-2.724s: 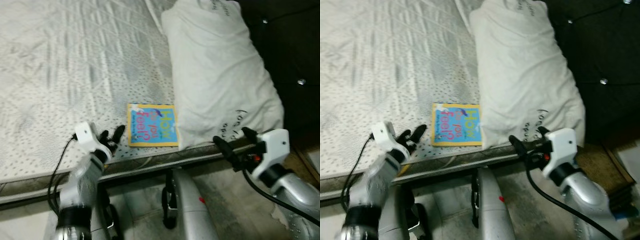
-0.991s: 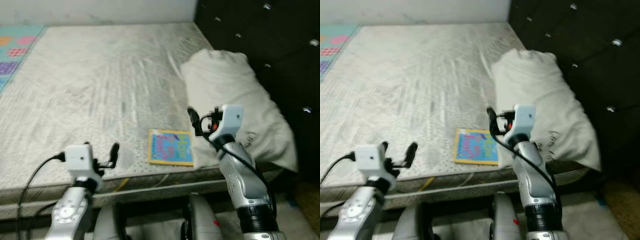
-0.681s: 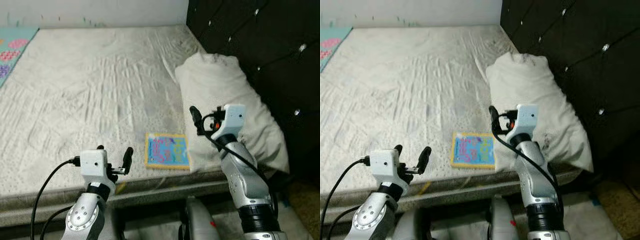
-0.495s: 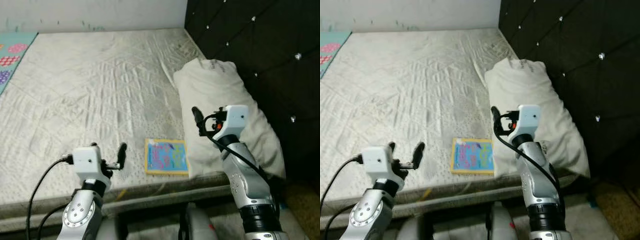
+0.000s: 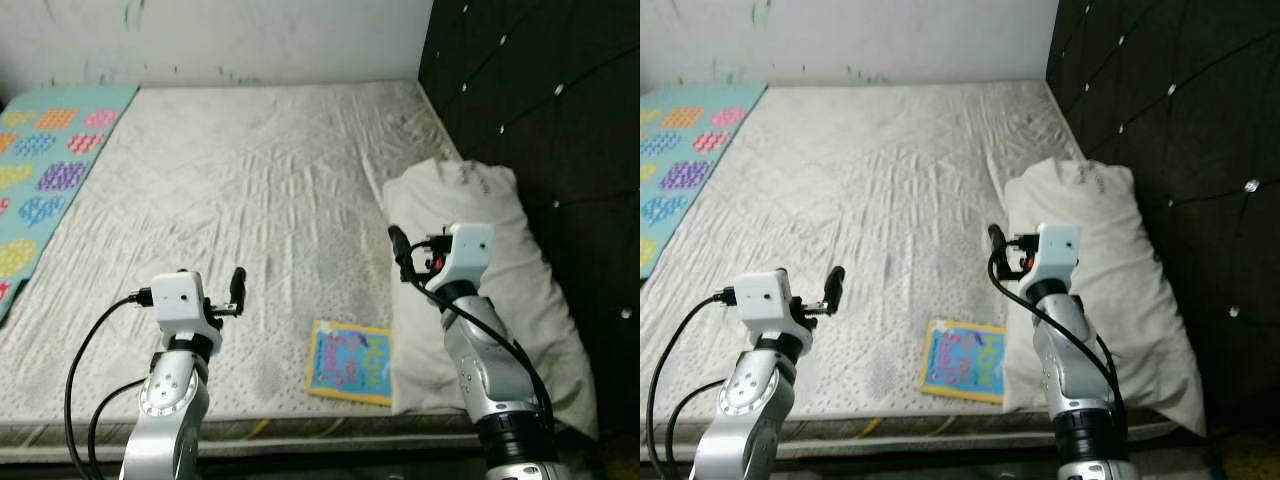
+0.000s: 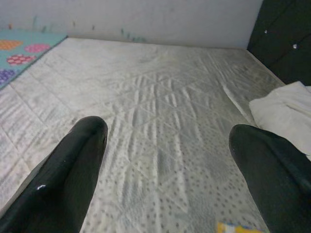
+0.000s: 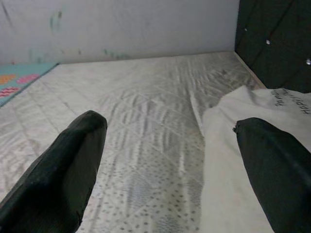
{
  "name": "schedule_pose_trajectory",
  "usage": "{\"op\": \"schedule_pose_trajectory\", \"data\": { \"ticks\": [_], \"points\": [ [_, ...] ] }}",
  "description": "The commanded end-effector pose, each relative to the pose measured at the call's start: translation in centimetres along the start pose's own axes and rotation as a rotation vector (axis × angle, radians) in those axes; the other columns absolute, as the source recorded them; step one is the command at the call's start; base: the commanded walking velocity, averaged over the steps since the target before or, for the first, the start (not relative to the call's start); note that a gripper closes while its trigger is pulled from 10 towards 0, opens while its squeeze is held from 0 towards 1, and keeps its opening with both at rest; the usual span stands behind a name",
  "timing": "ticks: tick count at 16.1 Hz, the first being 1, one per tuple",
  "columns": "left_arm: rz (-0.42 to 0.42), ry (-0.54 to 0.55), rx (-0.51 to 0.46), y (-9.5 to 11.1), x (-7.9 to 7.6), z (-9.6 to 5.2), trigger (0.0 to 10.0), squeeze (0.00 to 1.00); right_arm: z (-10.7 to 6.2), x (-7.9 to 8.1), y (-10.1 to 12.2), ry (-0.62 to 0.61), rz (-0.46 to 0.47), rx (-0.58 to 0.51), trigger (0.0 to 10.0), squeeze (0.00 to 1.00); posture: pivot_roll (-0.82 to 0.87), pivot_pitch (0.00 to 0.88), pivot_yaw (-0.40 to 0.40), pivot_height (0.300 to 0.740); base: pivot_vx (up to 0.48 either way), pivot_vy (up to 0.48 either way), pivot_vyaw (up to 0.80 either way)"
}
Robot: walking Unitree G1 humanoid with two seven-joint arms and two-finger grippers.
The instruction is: Clean up the room
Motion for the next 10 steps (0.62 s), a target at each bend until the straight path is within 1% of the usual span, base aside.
{"op": "schedule_pose_trajectory", "data": {
  "ticks": [1, 3, 4, 5, 6, 7, 8, 9, 10],
  "points": [
    [0.041, 0.011, 0.005, -0.4, 0.2, 0.2, 10.0, 0.0, 0.3, -0.1, -0.3, -0.01, -0.024, 0.007, 10.0, 0.0, -0.11, 0.0, 0.013, 0.74, 0.0, 0.0, 0.0],
    [0.058, 0.003, -0.008, -0.3, 0.1, 0.6, 10.0, 0.0, 0.6, 0.0, -0.5, -0.015, -0.031, 0.01, 10.0, 0.0, -0.11, 0.0, 0.007, 0.74, 0.0, 0.0, 0.0],
    [0.062, -0.001, -0.012, -0.3, 0.1, 0.6, 10.0, 0.0, 0.6, 0.3, -0.6, -0.011, -0.035, 0.009, 10.0, 0.0, -0.12, 0.0, 0.021, 0.74, 0.0, 0.0, 0.0],
    [0.068, -0.008, 0.014, -0.5, 0.3, 0.3, 10.0, 0.0, 0.1, 1.2, -1.1, 0.004, -0.009, 0.022, 10.0, 0.0, -0.13, 0.0, 0.039, 0.74, 0.0, 0.0, 0.0],
    [0.078, -0.001, 0.014, -0.5, 0.4, 0.3, 10.0, 0.0, 0.0, 1.3, -1.2, 0.009, -0.012, 0.017, 10.0, 0.0, -0.13, 0.0, 0.039, 0.74, 0.0, 0.0, 0.0],
    [0.072, 0.001, 0.003, -0.6, 0.6, 0.2, 10.0, 0.0, -0.4, 1.4, -1.4, 0.0, -0.011, 0.019, 10.0, 0.0, -0.13, 0.0, 0.047, 0.74, 0.0, 0.0, 0.0],
    [0.017, 0.02, 0.009, -0.8, 1.0, 0.0, 10.0, 0.0, -0.8, 1.3, -1.6, -0.011, 0.004, 0.011, 10.0, 0.0, -0.13, 0.0, 0.054, 0.74, 0.0, 0.0, 0.0],
    [-0.003, 0.029, 0.012, -1.0, 1.1, -0.1, 10.0, 0.0, -0.9, 1.3, -1.6, -0.014, 0.01, 0.006, 10.0, 0.0, -0.13, 0.0, 0.054, 0.74, 0.0, 0.0, 0.0],
    [0.006, 0.028, 0.025, -1.5, 1.2, -0.4, 10.0, 0.0, -1.3, 1.6, -1.7, 0.015, 0.036, -0.005, 10.0, 0.0, -0.13, 0.0, 0.065, 0.74, 0.0, 0.0, 0.0]
  ]
}}
Point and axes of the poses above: a point about 5 cm out from each wrist's last joint towards the gripper, its own z axis pointing out of the wrist towards the gripper, its own y axis along the axis of the wrist's last joint, x = y × z, the point moved 1 cm from there along z, pointing out of the wrist towards the gripper, and after that the axes turned 11 degrees about z, right-handed, at the moved point
